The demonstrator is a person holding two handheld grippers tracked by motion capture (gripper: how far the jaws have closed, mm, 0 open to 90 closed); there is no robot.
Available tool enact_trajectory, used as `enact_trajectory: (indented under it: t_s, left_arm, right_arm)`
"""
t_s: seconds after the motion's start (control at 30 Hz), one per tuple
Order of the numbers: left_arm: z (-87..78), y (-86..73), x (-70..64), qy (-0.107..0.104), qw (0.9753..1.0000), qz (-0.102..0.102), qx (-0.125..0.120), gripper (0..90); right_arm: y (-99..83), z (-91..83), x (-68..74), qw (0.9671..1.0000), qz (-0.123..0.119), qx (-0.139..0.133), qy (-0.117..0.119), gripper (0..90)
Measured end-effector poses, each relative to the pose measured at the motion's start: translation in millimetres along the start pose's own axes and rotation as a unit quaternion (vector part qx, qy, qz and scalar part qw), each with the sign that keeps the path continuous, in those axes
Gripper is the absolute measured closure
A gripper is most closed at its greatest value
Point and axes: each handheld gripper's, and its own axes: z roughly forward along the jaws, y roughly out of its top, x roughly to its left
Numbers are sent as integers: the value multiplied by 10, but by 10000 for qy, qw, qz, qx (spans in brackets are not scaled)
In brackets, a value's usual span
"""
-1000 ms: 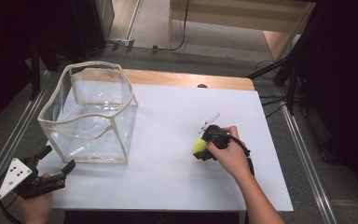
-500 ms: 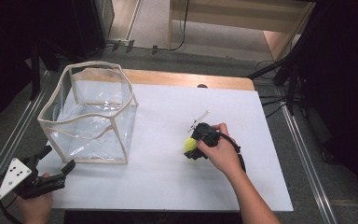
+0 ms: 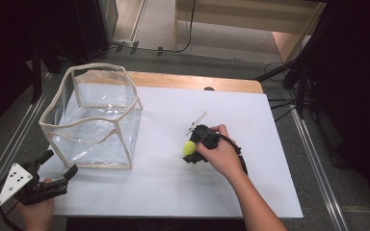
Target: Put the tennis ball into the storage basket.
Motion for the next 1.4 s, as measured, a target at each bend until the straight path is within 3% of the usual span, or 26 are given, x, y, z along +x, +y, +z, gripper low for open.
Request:
enact_trajectory:
  t_s: [1.4]
  left_arm:
    - [2,0,6,-12,10000,-14,-20,65]
  right_arm:
    - [592,110,253,9980,-595,13,215,230]
